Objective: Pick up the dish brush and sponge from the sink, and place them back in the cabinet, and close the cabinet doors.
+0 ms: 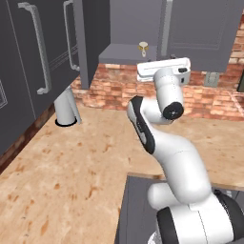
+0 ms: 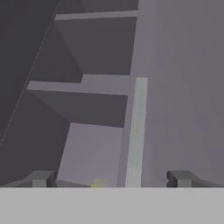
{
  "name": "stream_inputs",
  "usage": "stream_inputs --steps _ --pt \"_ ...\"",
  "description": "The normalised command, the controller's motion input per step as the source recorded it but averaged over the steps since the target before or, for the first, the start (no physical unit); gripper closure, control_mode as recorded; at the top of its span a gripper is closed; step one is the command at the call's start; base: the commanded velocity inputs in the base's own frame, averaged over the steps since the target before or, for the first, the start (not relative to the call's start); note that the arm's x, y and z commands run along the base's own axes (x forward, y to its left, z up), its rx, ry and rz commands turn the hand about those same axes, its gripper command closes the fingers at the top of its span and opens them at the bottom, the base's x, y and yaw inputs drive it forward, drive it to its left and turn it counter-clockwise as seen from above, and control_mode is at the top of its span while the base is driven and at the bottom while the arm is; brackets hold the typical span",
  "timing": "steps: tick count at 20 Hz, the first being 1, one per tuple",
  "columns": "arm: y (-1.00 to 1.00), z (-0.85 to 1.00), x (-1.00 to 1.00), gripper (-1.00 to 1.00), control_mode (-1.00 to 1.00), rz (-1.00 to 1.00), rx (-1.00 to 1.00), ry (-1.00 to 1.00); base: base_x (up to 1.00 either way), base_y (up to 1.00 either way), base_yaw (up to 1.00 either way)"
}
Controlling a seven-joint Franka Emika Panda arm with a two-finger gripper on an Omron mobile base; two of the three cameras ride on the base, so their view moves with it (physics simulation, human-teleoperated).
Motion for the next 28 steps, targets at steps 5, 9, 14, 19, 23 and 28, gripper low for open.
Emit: stream_inputs --steps 5,9,14,19,23,28 --pt "0.30 0.62 -0.21 -1.00 -1.00 -0.02 0.05 0.10 0.00 0.00 0.00" --pt "0.30 0.46 -0.29 -1.00 -1.00 -0.02 0.04 0.10 0.00 0.00 0.00" --pt "0.35 0.25 -0.33 -1.00 -1.00 0.00 0.02 0.06 0.00 0.00 0.00" --pt "0.33 0.04 -0.46 -1.00 -1.00 0.00 0.00 0.01 0.00 0.00 0.00" --pt "0.23 0.00 -0.44 -1.00 -1.00 0.00 0.00 0.00 0.00 0.00 0.00" --pt "0.29 0.00 -0.39 -1.00 -1.00 0.00 0.00 0.00 0.00 0.00 0.00"
